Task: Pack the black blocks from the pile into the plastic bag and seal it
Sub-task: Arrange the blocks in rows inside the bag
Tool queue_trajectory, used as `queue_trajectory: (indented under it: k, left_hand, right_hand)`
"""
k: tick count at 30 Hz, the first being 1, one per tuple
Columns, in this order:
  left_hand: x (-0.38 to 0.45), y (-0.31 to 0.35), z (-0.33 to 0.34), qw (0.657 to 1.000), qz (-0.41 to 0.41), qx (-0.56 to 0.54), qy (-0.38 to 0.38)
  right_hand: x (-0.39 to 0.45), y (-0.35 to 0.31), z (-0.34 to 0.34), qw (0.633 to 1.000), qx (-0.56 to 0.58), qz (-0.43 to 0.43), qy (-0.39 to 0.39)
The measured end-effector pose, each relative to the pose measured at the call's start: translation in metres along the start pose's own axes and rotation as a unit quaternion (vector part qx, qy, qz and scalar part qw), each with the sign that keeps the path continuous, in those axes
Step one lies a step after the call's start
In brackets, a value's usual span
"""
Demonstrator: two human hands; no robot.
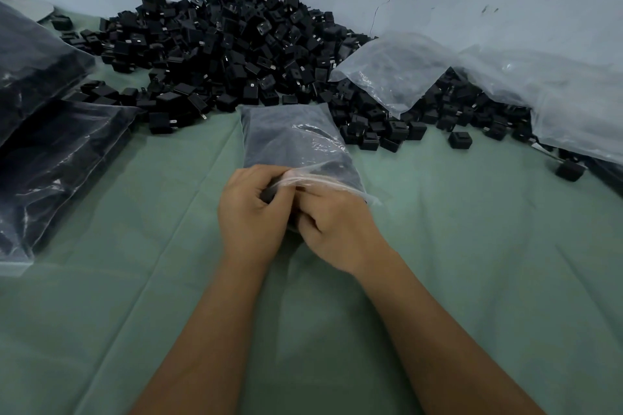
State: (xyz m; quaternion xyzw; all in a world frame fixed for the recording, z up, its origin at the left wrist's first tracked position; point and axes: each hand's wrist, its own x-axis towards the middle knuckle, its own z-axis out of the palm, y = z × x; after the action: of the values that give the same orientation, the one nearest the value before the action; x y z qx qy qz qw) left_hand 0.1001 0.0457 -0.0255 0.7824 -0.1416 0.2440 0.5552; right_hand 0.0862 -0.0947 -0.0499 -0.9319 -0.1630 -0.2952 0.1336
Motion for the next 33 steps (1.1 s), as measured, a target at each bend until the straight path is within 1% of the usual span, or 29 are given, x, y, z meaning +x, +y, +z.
queue_trajectory:
  k: [1, 3, 4, 6, 8, 10, 12, 15, 17, 18, 19, 21, 23, 25, 27, 29, 31, 33]
  left_hand:
    - [0.0, 0.0, 0.0, 1.0, -0.015, -0.01, -0.005]
    - [0.001, -0.001, 0.001, 0.998, -0.051, -0.022, -0.013]
    - [0.001, -0.001, 0.001, 0.997, -0.072, -0.026, -0.016]
    - [0.003, -0.001, 0.002, 0.993, -0.109, -0.034, -0.02]
    - [0.004, -0.001, 0.003, 0.992, -0.122, -0.033, -0.025]
    - [0.005, -0.002, 0.004, 0.992, -0.121, -0.025, -0.03]
    - [0.006, -0.004, 0.004, 0.992, -0.121, -0.022, -0.033]
    - [0.006, -0.006, 0.005, 0.992, -0.122, -0.019, -0.031]
    - [0.007, -0.006, 0.006, 0.992, -0.119, -0.019, -0.031]
    - [0.007, -0.007, 0.006, 0.992, -0.12, -0.019, -0.032]
    - [0.007, -0.007, 0.007, 0.992, -0.122, -0.02, -0.032]
    - [0.007, -0.008, 0.007, 0.991, -0.126, -0.023, -0.034]
    - [0.007, -0.008, 0.007, 0.991, -0.129, -0.021, -0.033]
    - [0.007, -0.007, 0.007, 0.991, -0.131, -0.018, -0.033]
    - [0.007, -0.006, 0.007, 0.99, -0.134, -0.019, -0.033]
    - [0.007, -0.005, 0.007, 0.99, -0.133, -0.018, -0.033]
    - [0.006, -0.005, 0.007, 0.99, -0.134, -0.017, -0.034]
    - [0.006, -0.005, 0.007, 0.991, -0.132, -0.013, -0.033]
  right_hand:
    - [-0.001, -0.002, -0.01, 0.998, 0.045, -0.022, 0.045]
    - [-0.002, -0.006, -0.027, 0.98, 0.085, -0.032, 0.177]
    - [0.003, -0.002, -0.034, 0.97, 0.109, -0.004, 0.216]
    - [0.02, 0.011, -0.043, 0.949, 0.152, 0.136, 0.242]
    - [0.037, 0.036, -0.045, 0.922, 0.188, 0.273, 0.201]
    - [0.049, 0.061, -0.044, 0.9, 0.228, 0.342, 0.145]
    - [0.058, 0.08, -0.039, 0.894, 0.248, 0.362, 0.09]
    - [0.066, 0.094, -0.025, 0.884, 0.277, 0.377, -0.02]
    - [0.065, 0.097, -0.015, 0.889, 0.227, 0.39, -0.083]
    - [0.063, 0.098, -0.01, 0.898, 0.193, 0.386, -0.086]
    - [0.06, 0.098, -0.006, 0.907, 0.172, 0.378, -0.066]
    - [0.054, 0.096, -0.002, 0.915, 0.171, 0.364, 0.006]
    - [0.049, 0.094, -0.003, 0.913, 0.17, 0.366, 0.064]
    - [0.042, 0.089, -0.007, 0.902, 0.17, 0.383, 0.102]
    - [0.034, 0.08, -0.012, 0.884, 0.198, 0.395, 0.15]
    - [0.024, 0.071, -0.016, 0.849, 0.231, 0.423, 0.219]
    - [0.016, 0.061, -0.021, 0.815, 0.237, 0.45, 0.278]
    - [0.008, 0.051, -0.026, 0.8, 0.244, 0.453, 0.309]
